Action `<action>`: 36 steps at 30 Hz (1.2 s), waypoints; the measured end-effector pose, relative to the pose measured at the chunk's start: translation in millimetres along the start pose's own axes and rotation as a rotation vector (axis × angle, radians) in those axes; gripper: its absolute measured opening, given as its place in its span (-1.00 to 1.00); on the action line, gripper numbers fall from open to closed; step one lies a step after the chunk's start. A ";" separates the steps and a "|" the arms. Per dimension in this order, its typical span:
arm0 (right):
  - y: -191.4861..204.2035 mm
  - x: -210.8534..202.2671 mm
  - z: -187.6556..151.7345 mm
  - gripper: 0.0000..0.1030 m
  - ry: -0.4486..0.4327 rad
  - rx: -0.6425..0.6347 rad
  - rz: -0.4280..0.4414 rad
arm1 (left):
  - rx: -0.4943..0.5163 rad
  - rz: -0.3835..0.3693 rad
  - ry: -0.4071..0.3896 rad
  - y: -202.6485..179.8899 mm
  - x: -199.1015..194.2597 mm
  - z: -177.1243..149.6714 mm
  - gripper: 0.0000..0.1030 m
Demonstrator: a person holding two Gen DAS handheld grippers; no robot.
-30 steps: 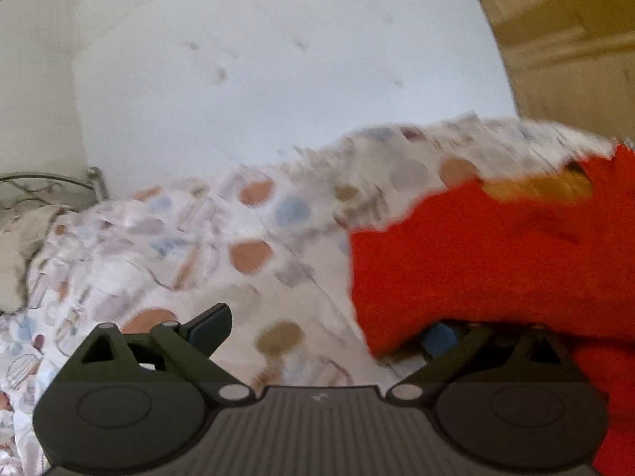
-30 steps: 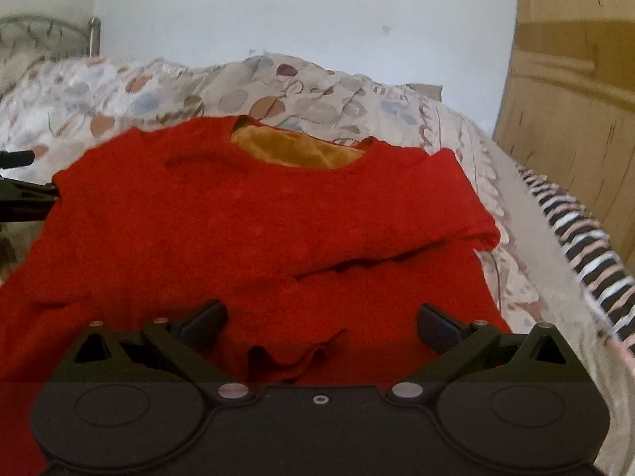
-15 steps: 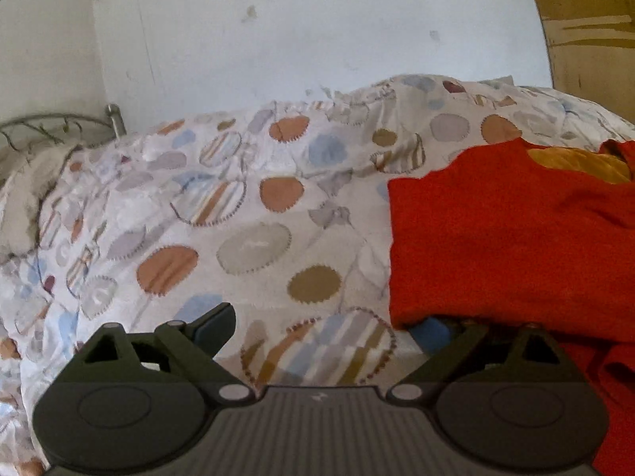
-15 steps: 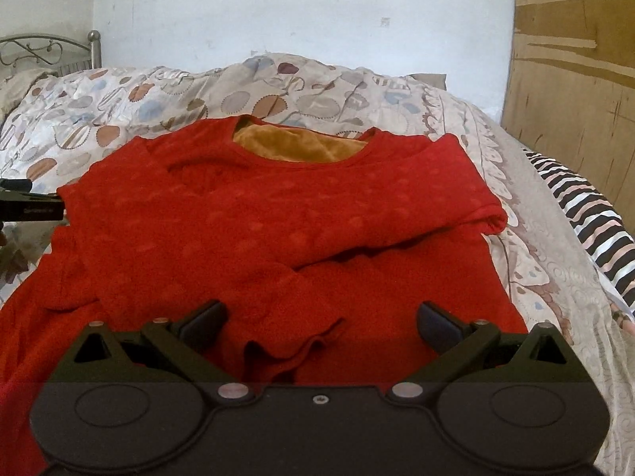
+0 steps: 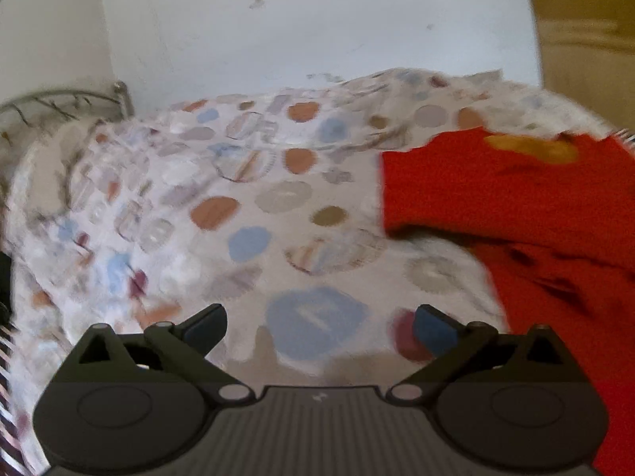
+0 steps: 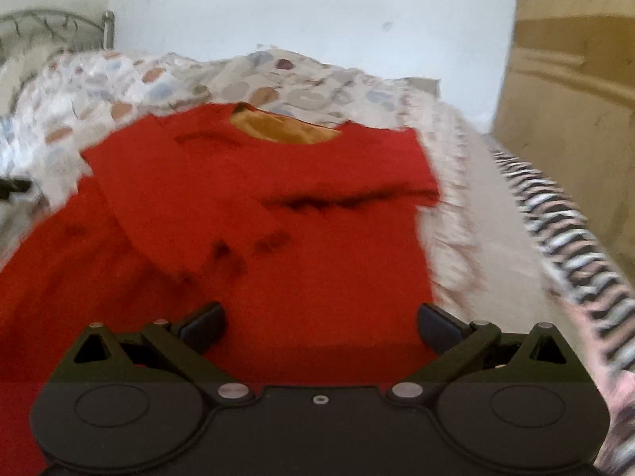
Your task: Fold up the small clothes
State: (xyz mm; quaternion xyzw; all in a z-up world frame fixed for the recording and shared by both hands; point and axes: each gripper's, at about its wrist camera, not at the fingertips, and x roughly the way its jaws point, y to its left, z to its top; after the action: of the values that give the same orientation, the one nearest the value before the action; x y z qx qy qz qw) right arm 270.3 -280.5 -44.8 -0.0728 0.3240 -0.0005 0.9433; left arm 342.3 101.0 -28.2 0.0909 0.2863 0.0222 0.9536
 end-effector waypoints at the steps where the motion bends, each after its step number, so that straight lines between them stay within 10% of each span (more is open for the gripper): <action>1: -4.6 -8.8 -9.4 0.99 -0.015 -0.005 -0.012 | -0.021 -0.051 0.004 -0.9 -8.5 -5.0 0.99; 7: -38.8 -34.3 -30.4 0.99 -0.072 0.146 0.028 | -0.119 -0.303 0.035 -10.7 -33.5 -29.2 0.99; 13: -49.6 -43.3 -36.2 0.73 -0.101 0.267 0.054 | -0.173 -0.402 0.113 -18.3 -37.6 -48.9 0.73; 20: -48.1 -48.1 -51.9 0.03 -0.085 0.293 0.008 | -0.147 -0.407 0.170 -22.0 -40.0 -53.8 -0.24; 24: -36.6 -52.6 -47.6 -0.77 -0.072 0.204 0.011 | -0.101 -0.401 0.163 -29.9 -48.2 -45.7 -0.91; 36: -34.8 -50.1 -56.6 -0.86 -0.070 0.134 -0.077 | -0.066 -0.288 0.123 -35.5 -48.3 -56.1 -0.96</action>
State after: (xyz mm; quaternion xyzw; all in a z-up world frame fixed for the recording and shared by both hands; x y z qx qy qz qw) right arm 197.8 -320.3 -53.5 -0.0218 0.2871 -0.0561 0.9560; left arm 270.8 70.6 -54.6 0.0159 0.3533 -0.1000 0.9300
